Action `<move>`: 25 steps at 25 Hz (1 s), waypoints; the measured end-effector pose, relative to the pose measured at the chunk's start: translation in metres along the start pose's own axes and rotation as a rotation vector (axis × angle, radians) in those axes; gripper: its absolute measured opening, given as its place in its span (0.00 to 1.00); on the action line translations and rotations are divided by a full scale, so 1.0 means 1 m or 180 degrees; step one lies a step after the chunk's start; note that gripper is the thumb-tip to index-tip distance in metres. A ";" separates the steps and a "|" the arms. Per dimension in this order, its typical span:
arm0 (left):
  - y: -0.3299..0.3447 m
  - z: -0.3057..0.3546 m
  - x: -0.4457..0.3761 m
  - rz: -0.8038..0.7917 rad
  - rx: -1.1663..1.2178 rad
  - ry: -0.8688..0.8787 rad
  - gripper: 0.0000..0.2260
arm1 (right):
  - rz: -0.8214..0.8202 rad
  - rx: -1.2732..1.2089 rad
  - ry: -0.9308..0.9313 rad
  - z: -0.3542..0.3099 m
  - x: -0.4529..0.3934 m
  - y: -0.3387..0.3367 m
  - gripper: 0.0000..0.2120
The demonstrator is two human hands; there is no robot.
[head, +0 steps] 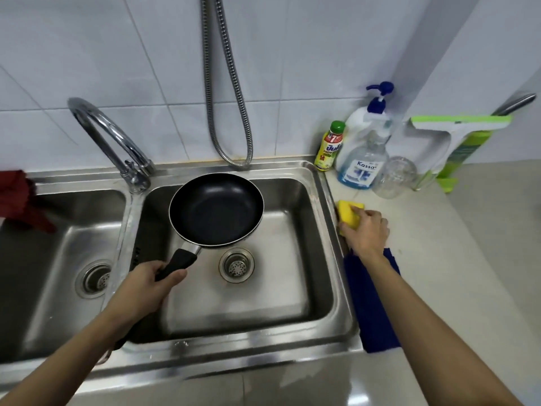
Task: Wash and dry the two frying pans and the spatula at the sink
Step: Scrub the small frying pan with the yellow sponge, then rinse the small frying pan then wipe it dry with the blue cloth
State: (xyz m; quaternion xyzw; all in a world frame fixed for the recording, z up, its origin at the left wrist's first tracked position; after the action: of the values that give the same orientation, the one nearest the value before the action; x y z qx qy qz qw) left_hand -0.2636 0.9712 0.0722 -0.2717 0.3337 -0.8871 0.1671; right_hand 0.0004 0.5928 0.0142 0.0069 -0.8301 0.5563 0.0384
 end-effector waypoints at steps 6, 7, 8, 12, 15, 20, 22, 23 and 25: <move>-0.011 -0.042 0.026 0.0347 0.0524 -0.0391 0.17 | 0.0308 -0.0807 -0.1614 -0.137 0.032 0.028 0.14; -0.014 -0.047 0.030 0.0443 0.0436 -0.0405 0.16 | 0.0020 -0.1158 -0.1838 -0.168 0.039 0.040 0.12; -0.019 -0.053 0.033 0.0535 0.0354 -0.0417 0.16 | -0.0265 -0.1448 -0.1989 -0.199 0.043 0.051 0.11; -0.035 -0.065 0.038 0.0623 0.0148 -0.0434 0.14 | -0.1176 -0.1721 -0.2286 -0.326 0.041 0.083 0.12; -0.038 -0.071 0.038 0.0595 0.0028 -0.0460 0.16 | -0.1779 -0.1003 -0.2827 -0.412 0.039 0.111 0.19; -0.032 -0.075 0.032 0.0481 0.0148 -0.0576 0.13 | -0.2629 -0.0904 -0.3297 -0.466 0.044 0.149 0.17; -0.030 -0.074 0.031 0.0484 0.0124 -0.0606 0.14 | -0.2692 -0.1167 -0.3228 -0.464 0.043 0.151 0.11; -0.029 -0.074 0.031 0.0510 0.0100 -0.0630 0.15 | -0.2742 -0.1194 -0.3229 -0.463 0.046 0.146 0.09; -0.029 -0.073 0.031 0.0552 0.0078 -0.0734 0.16 | -0.2973 -0.1128 -0.3398 -0.465 0.054 0.145 0.10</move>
State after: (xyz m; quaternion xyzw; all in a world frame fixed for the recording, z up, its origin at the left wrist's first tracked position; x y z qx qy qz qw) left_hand -0.3354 1.0139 0.0573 -0.3400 0.3237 -0.8362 0.2836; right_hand -0.0346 1.0796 0.0606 0.6242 -0.7238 0.2601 -0.1376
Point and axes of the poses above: each hand's wrist, its own x-axis away from the middle knuckle, its own y-axis out of the palm, z = x × y, the point moved 6 cm from there along -x, towards the middle knuckle, and after that the axes turned 1 degree about z, right-handed, at the moved point
